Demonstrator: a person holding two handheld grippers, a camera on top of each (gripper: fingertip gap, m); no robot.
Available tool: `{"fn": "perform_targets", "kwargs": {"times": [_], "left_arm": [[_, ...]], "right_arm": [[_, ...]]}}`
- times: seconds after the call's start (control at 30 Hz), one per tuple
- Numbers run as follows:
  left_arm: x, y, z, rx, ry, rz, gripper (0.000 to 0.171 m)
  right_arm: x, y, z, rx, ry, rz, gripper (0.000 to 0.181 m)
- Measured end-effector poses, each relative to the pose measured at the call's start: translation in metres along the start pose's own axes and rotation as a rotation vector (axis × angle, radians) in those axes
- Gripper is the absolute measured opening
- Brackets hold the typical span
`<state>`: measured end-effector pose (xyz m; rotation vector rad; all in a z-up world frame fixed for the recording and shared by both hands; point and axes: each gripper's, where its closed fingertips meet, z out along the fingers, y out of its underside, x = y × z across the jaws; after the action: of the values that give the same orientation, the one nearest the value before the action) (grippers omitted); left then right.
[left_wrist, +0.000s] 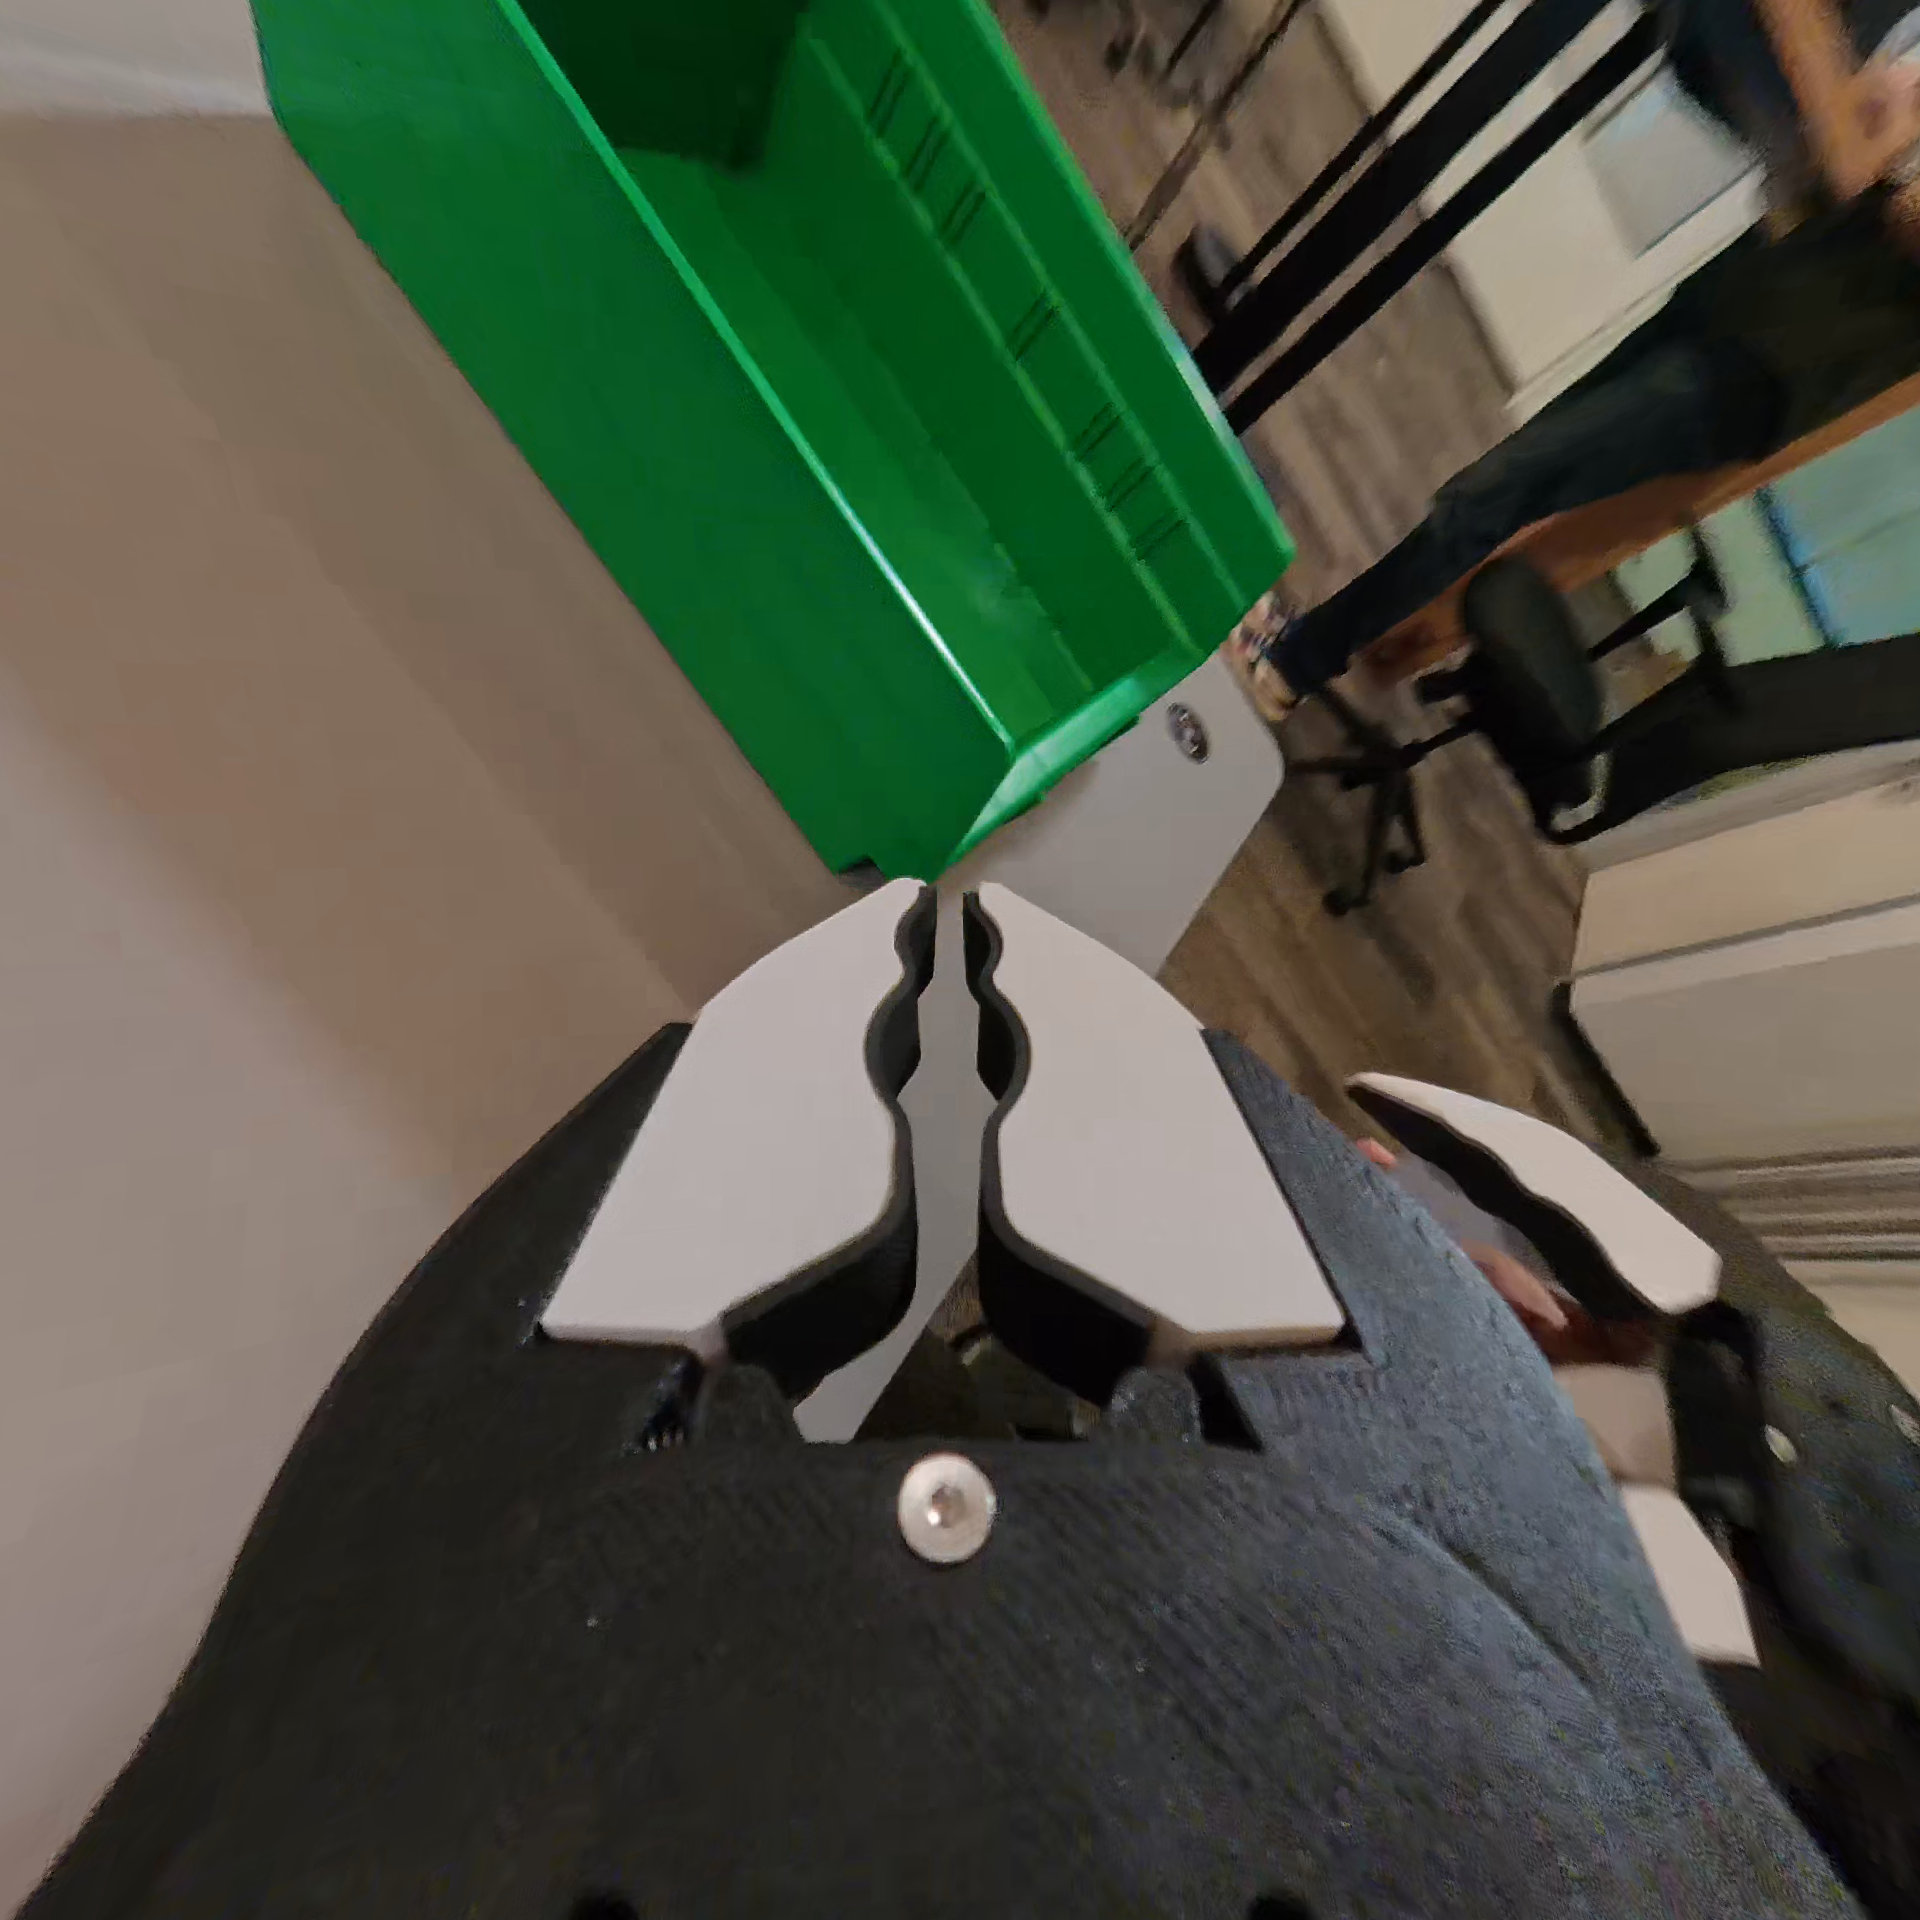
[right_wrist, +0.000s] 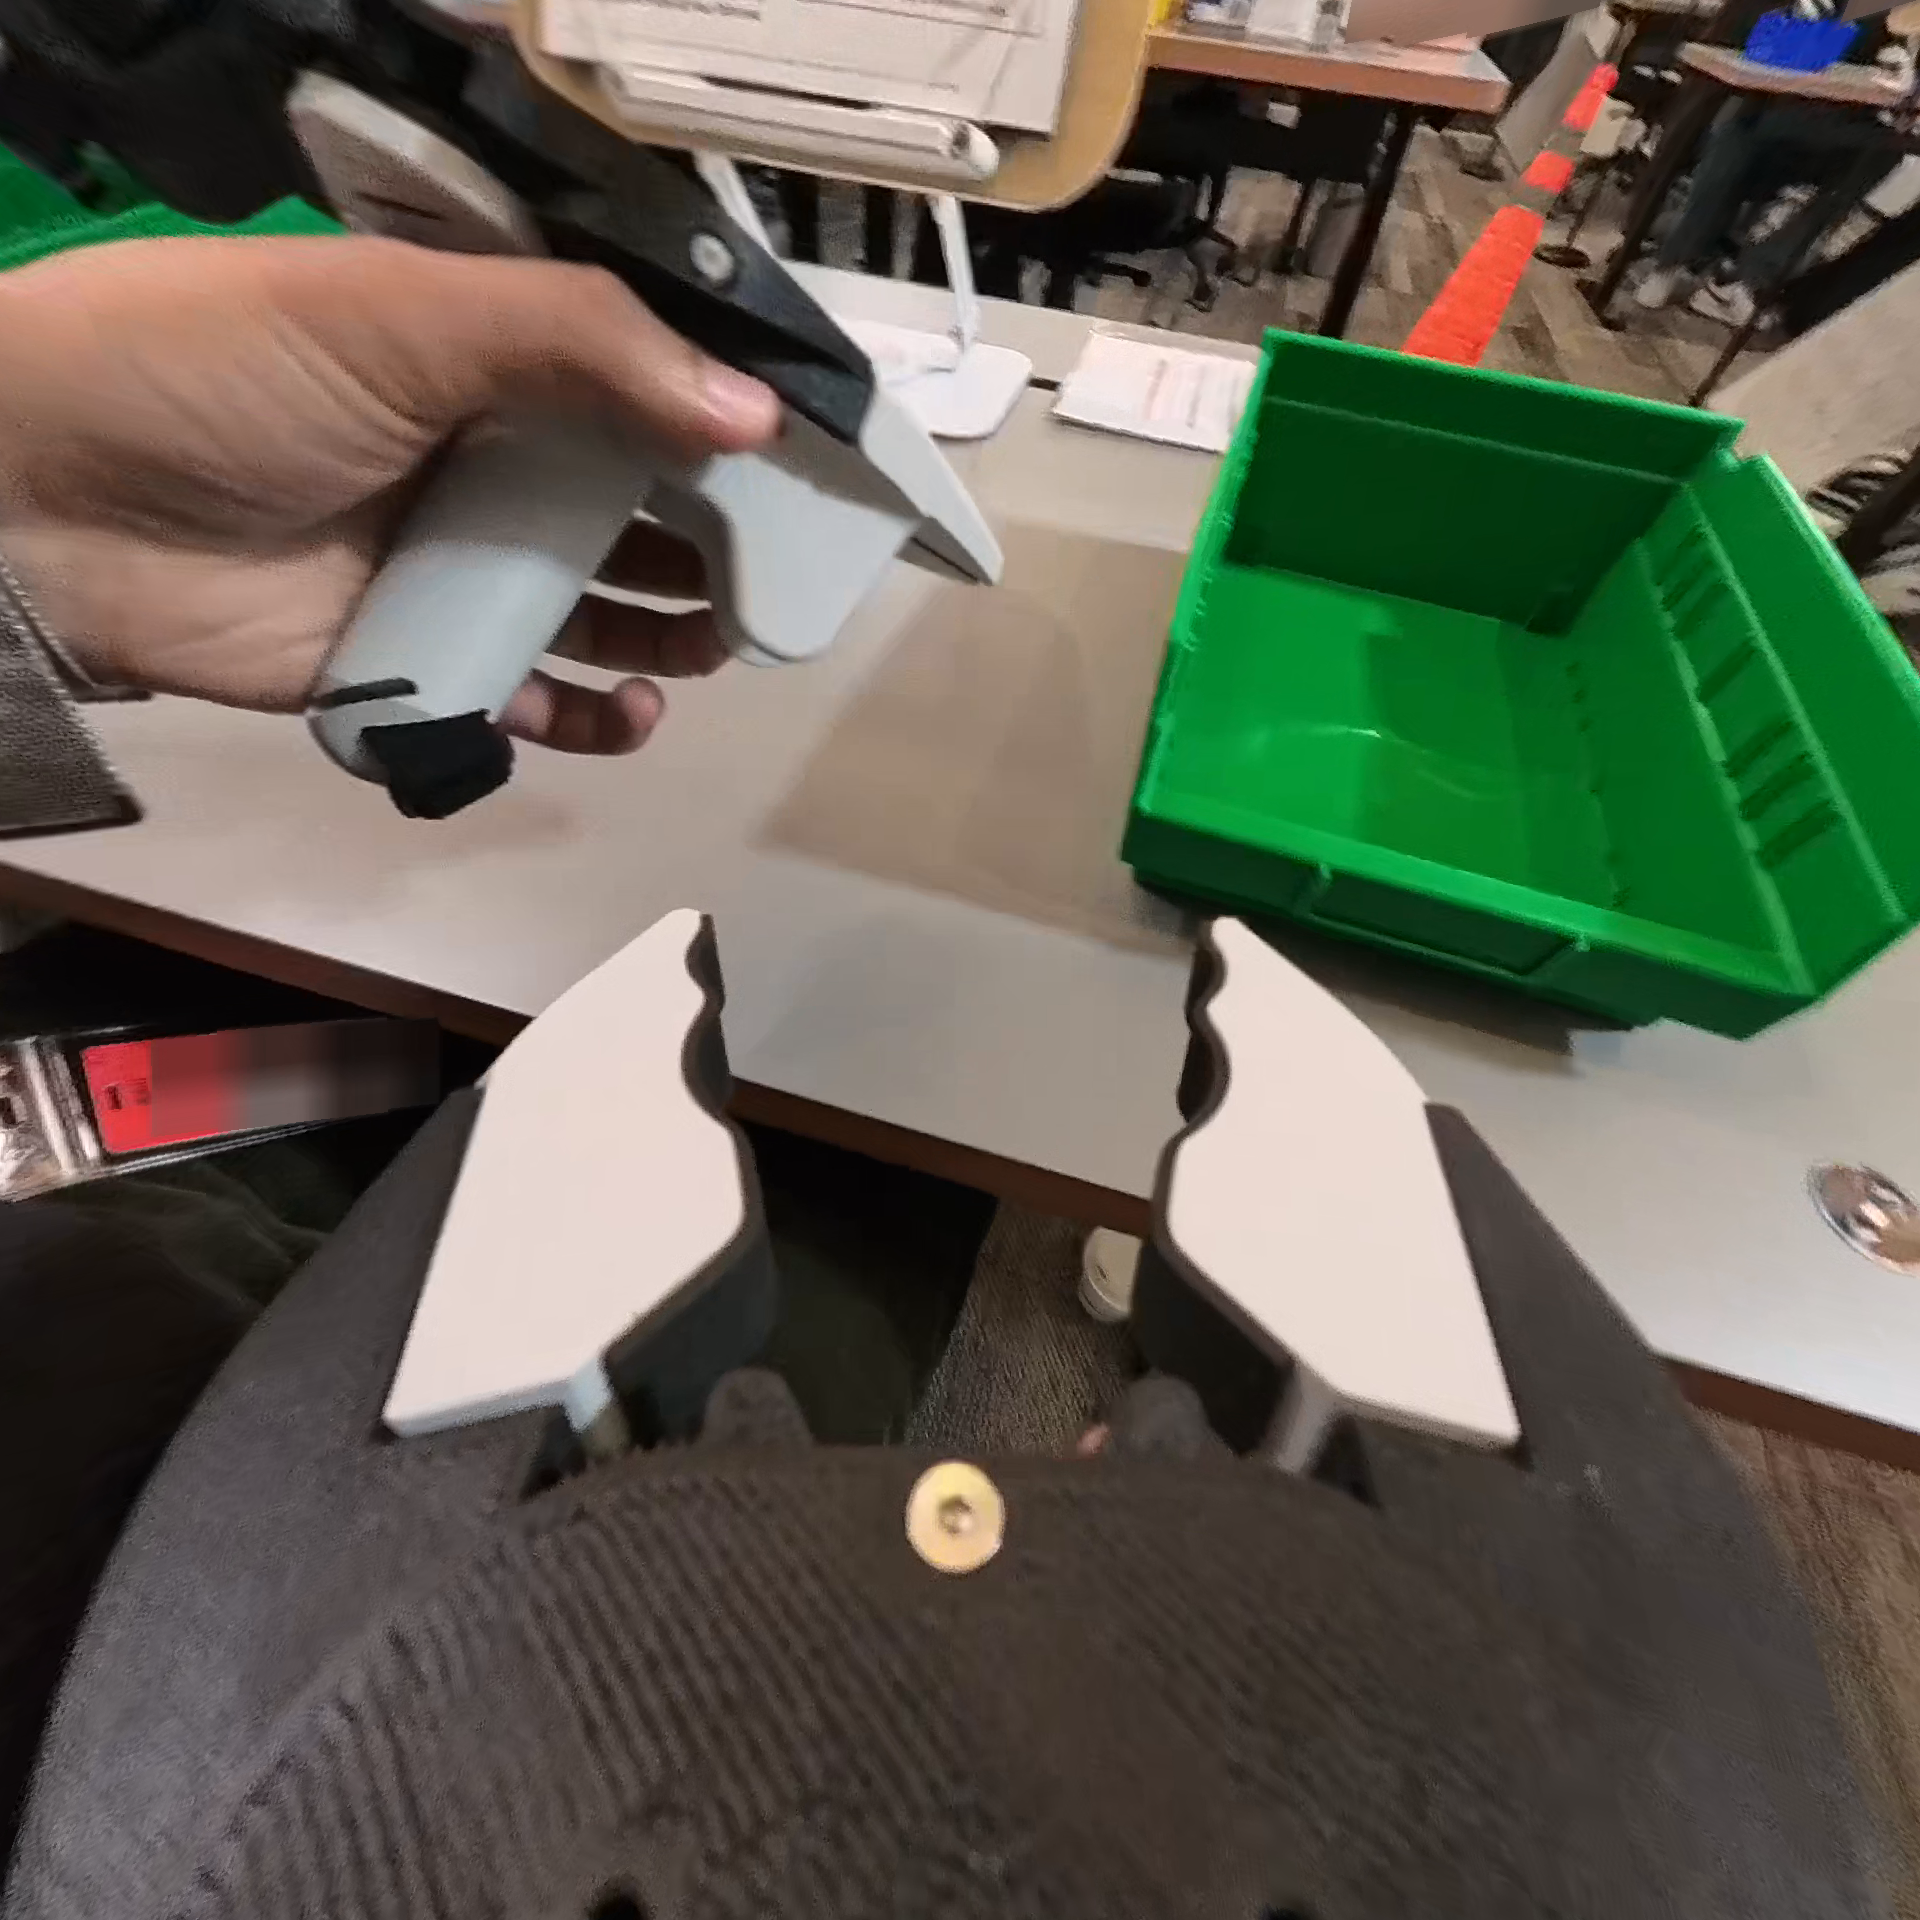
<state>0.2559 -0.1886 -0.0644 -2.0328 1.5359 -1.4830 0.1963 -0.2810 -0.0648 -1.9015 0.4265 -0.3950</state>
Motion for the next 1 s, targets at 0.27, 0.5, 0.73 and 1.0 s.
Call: {"fn": "perform_targets", "kwargs": {"times": [0.27, 0.5, 0.73, 1.0], "left_arm": [[-0.09, -0.058, -0.206, 0.386, -0.258, 0.346, 0.018], [-0.186, -0.053, -0.319, 0.512, -0.521, 0.416, 0.038], [-0.264, -0.011, -0.349, 0.469, -0.874, 0.49, 0.049], [-0.31, 0.016, -0.317, 0.257, -0.813, 0.344, 0.025]], "right_arm": [[-0.055, -0.02, 0.019, 0.103, -0.095, -0.226, 0.079], [-0.125, -0.096, 0.067, 0.455, -0.076, -0.33, 0.087], [-0.154, -0.14, 0.149, 0.446, -0.201, 0.165, 0.091], [-0.168, -0.083, 0.178, 0.231, -0.29, -0.004, 0.081]]}}
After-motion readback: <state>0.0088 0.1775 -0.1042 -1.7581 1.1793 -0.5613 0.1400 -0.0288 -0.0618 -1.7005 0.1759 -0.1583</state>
